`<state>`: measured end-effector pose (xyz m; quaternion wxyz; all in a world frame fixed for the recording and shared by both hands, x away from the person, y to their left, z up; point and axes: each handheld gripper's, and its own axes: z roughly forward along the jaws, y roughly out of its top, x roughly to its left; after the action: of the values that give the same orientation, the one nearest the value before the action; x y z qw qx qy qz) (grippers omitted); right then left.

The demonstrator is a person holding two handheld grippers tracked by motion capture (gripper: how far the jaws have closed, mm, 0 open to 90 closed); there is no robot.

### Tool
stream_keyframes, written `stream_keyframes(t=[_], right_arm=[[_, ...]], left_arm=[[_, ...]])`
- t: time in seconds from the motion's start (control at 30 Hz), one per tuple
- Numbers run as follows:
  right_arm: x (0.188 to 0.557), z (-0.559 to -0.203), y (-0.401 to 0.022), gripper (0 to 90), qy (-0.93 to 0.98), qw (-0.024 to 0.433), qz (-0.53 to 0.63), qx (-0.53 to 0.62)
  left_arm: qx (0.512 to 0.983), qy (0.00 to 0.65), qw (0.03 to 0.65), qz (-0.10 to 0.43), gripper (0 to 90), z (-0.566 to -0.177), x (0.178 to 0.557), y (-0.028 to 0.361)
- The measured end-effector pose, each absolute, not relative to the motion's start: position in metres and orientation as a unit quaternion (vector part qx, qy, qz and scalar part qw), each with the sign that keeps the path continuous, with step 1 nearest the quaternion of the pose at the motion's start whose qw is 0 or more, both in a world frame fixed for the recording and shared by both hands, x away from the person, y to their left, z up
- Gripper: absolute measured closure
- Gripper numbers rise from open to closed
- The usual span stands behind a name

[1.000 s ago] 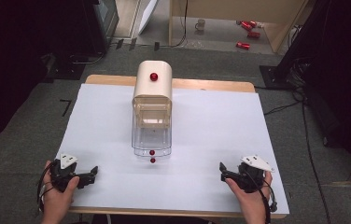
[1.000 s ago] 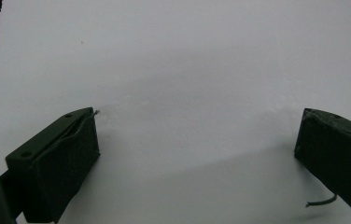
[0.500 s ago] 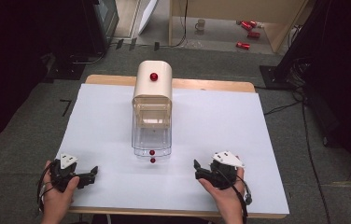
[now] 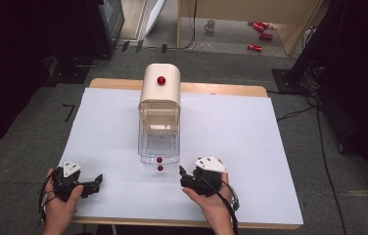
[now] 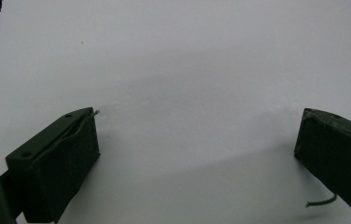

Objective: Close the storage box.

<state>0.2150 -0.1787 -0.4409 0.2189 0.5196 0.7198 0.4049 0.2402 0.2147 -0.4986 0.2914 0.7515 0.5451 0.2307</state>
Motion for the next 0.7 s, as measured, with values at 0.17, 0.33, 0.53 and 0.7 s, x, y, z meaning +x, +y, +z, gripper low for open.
stream_keyframes(t=[0.17, 0.33, 0.53, 0.7], right_arm=[[0.216, -0.439, -0.156, 37.4, 0.728, 0.210, 0.415, 0.504], [0.217, -0.439, -0.143, 41.7, 0.737, 0.203, 0.415, 0.494], [0.218, -0.439, -0.129, 48.5, 0.738, 0.195, 0.425, 0.486], [0.219, -0.439, -0.117, 56.0, 0.744, 0.192, 0.428, 0.476]], left_arm=[[0.751, 0.545, 0.291, 0.231, 0.0, -0.499, 0.240, 0.215], [0.752, 0.545, 0.291, 0.231, 0.0, -0.499, 0.240, 0.215], [0.751, 0.545, 0.291, 0.231, 0.0, -0.499, 0.240, 0.215], [0.751, 0.546, 0.292, 0.230, 0.0, -0.499, 0.240, 0.215]])
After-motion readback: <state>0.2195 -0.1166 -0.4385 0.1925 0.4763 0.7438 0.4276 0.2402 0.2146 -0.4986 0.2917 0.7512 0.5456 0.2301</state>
